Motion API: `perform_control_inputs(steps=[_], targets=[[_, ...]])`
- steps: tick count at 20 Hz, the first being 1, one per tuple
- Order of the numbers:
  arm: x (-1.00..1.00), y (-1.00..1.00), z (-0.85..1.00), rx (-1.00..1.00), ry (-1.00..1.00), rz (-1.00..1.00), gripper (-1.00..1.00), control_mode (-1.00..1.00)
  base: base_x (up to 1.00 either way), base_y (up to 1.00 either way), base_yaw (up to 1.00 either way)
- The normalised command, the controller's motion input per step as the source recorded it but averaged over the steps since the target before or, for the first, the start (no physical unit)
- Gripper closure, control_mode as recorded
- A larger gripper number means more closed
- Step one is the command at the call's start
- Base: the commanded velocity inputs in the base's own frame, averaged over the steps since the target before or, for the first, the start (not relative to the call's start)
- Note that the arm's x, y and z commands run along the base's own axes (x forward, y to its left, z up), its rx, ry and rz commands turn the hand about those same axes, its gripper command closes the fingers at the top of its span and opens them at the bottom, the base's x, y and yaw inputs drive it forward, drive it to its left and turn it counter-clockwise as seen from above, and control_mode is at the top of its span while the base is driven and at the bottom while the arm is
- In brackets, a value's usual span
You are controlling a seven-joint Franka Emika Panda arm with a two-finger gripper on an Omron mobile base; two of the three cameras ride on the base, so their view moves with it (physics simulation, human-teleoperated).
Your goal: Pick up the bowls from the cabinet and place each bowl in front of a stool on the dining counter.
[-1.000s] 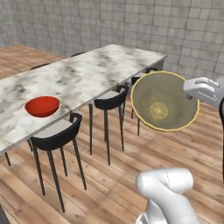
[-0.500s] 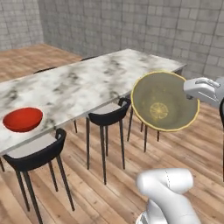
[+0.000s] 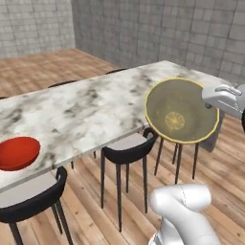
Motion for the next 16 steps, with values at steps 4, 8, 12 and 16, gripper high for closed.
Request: perform_control_inputs(steps=[4,8,12,16], targets=[[0.00,0.00,0.00,0.00,0.00,0.00,1.00,1.00,0.87,0.00,0.29],[0.00,0.00,0.00,0.00,0.00,0.00,1.00,1.00,0.82,-0.23,0.32],[0.00,0.00,0.00,0.00,0.00,0.00,1.00,1.00,0.76,-0.44,0.36],[0.00,0.00,0.00,0.00,0.00,0.00,1.00,1.00,0.72,-0.57,0.41]])
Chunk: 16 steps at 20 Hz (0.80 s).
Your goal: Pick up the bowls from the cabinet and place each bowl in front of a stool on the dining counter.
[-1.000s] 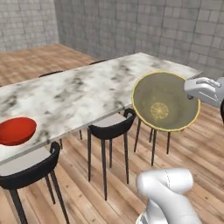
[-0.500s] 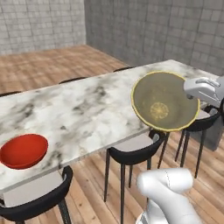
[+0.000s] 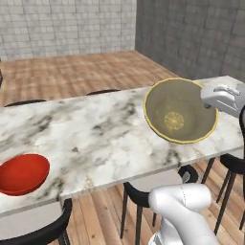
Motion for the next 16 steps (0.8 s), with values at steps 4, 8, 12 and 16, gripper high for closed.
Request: perform_control_inputs(steps=[4,8,12,16], targets=[[0.00,0.00,0.00,0.00,0.00,0.00,1.00,1.00,0.72,-0.58,0.44],[0.00,0.00,0.00,0.00,0.00,0.00,1.00,1.00,0.83,-0.32,0.45],[0.00,0.00,0.00,0.00,0.00,0.00,1.00,1.00,0.69,-0.17,0.42],[0.00,0.00,0.00,0.00,0.00,0.00,1.00,1.00,0.15,0.00,0.10]])
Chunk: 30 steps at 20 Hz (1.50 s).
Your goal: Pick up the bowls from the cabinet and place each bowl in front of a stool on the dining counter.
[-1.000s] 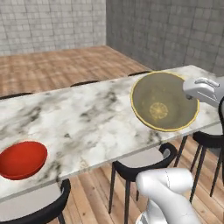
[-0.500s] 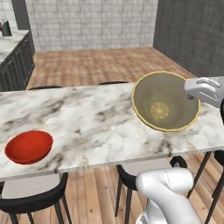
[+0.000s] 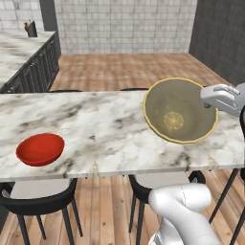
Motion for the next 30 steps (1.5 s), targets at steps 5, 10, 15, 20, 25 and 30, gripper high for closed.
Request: perform_control_inputs(steps=[5,10,15,20,25,30], targets=[[0.00,0.00,-0.04,0.00,-0.01,-0.01,1.00,-1.00,0.00,0.00,0.00],[0.07,-0.16,-0.34,0.00,0.00,-0.12,1.00,-1.00,0.00,0.00,0.00],[0.12,-0.29,-0.44,0.00,0.00,-0.14,1.00,-1.00,0.00,0.00,0.00],[0.18,-0.62,-0.31,0.05,0.09,-0.05,1.00,-1.00,0.00,0.00,0.00],[0.18,-0.62,-0.10,0.27,0.25,-0.01,1.00,-1.00,0.00,0.00,0.00],[0.26,-0.54,-0.01,0.28,0.31,0.00,1.00,-1.00,0.00,0.00,0.00]])
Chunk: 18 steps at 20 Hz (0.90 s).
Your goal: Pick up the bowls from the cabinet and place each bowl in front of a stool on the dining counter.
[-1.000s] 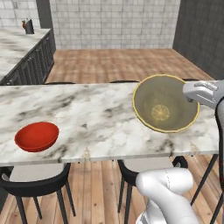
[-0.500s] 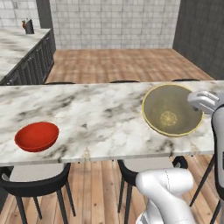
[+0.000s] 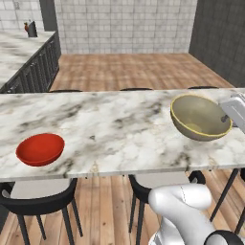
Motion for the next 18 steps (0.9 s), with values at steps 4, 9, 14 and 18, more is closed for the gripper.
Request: perform_control_inputs(steps=[4,9,14,18], targets=[[0.32,-0.16,-0.28,0.09,0.19,0.00,1.00,-1.00,0.00,0.00,0.00],[0.17,0.00,-0.27,0.00,0.10,0.00,1.00,-1.00,0.00,0.00,0.00],[0.25,0.06,-0.36,0.00,0.01,0.00,1.00,-1.00,0.00,0.00,0.00],[0.28,0.07,-0.35,0.00,0.00,0.00,1.00,-1.00,0.00,0.00,0.00]])
